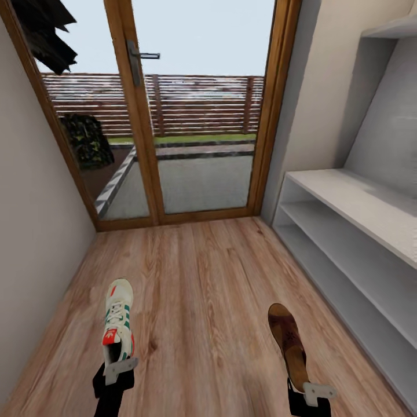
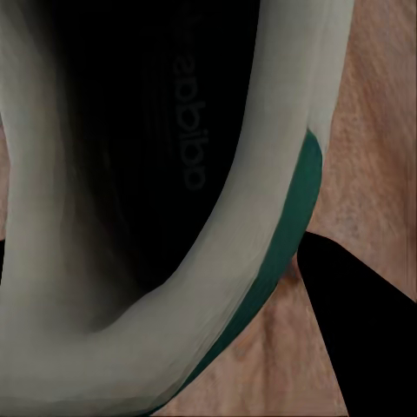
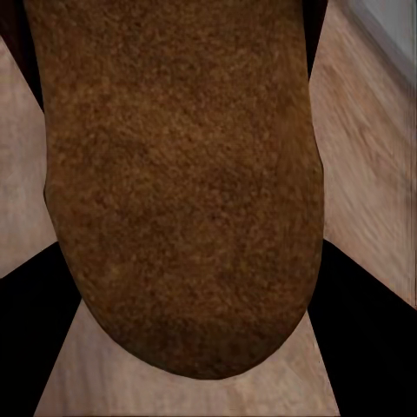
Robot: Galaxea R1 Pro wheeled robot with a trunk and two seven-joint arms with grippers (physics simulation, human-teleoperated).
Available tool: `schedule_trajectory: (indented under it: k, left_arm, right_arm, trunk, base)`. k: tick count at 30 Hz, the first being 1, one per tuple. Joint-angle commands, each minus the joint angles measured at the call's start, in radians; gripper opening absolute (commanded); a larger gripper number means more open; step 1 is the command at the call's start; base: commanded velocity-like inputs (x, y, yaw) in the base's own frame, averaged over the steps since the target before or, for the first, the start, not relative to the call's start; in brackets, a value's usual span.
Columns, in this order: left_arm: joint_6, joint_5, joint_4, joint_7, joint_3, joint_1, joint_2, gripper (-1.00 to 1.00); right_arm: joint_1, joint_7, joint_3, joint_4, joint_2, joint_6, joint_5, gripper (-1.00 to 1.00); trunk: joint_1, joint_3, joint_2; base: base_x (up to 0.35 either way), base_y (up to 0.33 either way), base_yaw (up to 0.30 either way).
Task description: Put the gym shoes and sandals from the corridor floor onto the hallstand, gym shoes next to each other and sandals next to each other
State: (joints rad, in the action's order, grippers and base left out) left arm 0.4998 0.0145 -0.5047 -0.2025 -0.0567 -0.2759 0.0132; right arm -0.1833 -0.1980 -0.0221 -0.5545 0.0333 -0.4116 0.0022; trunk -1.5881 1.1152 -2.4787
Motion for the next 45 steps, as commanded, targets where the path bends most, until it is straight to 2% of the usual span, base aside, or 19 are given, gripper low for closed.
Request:
schedule_trajectory:
  k: [1, 16, 45]
  left_arm:
    - [0.003, 0.001, 0.000, 0.003, -0.003, 0.000, 0.001, -1.00]
    - [0.010, 0.001, 0.002, 0.004, -0.003, 0.000, 0.001, -1.00]
    - [0.013, 0.001, 0.005, 0.007, -0.003, 0.000, 0.001, -1.00]
  right_arm:
    - [-0.001, -0.004, -0.002, 0.001, 0.000, -0.003, 0.001, -1.00]
    - [-0.001, -0.006, -0.002, -0.001, -0.001, -0.003, 0.000, -1.00]
    - [-0.001, -0.006, -0.002, -0.001, -0.001, -0.003, -0.001, -1.00]
  trunk:
    - [0.000, 0.000, 0.000]
    - [0.000, -0.001, 0.000]
    - [0.000, -0.001, 0.000]
  base:
    - [0.339, 0.000, -0.258]
    - [0.332, 0.075, -0.264]
    - [0.254, 0.231, -0.268]
